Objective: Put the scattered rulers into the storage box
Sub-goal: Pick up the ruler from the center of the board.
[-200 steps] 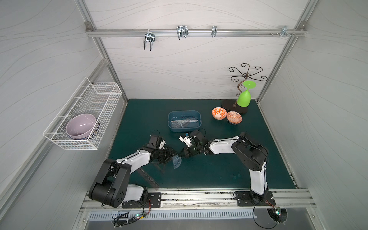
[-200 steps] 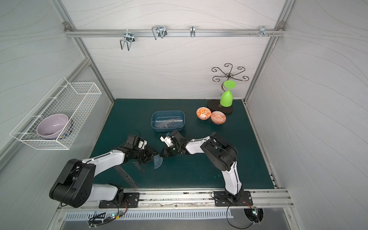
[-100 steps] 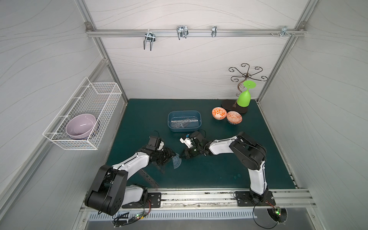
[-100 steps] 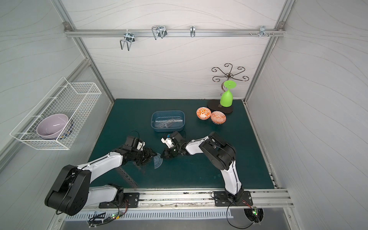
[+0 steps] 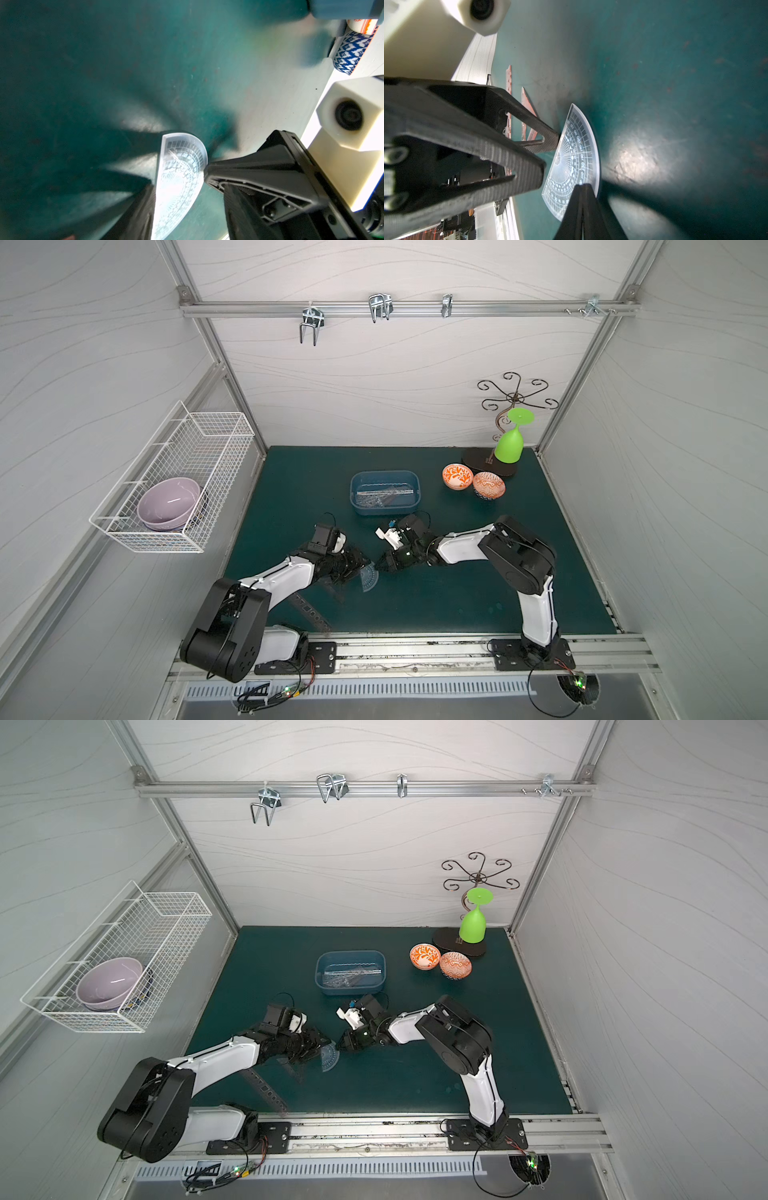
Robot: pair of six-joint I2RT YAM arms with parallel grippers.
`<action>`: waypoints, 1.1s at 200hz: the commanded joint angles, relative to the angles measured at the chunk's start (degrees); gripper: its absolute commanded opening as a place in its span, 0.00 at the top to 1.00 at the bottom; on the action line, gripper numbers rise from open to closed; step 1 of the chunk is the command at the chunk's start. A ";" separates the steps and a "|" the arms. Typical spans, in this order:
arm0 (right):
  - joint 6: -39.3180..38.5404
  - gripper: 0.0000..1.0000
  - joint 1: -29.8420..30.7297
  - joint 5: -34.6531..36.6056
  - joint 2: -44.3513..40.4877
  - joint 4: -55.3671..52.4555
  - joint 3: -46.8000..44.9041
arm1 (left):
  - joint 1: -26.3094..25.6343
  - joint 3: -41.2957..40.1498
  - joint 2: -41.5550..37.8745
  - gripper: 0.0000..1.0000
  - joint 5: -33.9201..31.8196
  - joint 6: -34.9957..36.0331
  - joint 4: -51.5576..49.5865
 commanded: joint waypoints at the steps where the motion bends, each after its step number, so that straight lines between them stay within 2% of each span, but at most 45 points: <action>1: -1.58 0.91 -0.24 2.95 1.28 -5.51 -2.44 | -0.96 -2.20 1.93 0.43 -1.90 -0.04 -3.68; 47: -1.95 0.91 -0.24 3.24 1.22 -6.01 -2.89 | -0.96 -3.18 -2.70 0.41 -5.22 0.95 -7.67; 124: -2.30 0.91 -0.33 3.90 1.28 -6.49 -3.15 | -1.13 -3.93 1.35 0.42 -2.71 0.30 -3.70; 220: -2.56 0.92 -0.42 4.87 2.14 -7.70 -3.72 | -1.22 -4.65 2.13 0.42 -1.79 -0.25 -1.77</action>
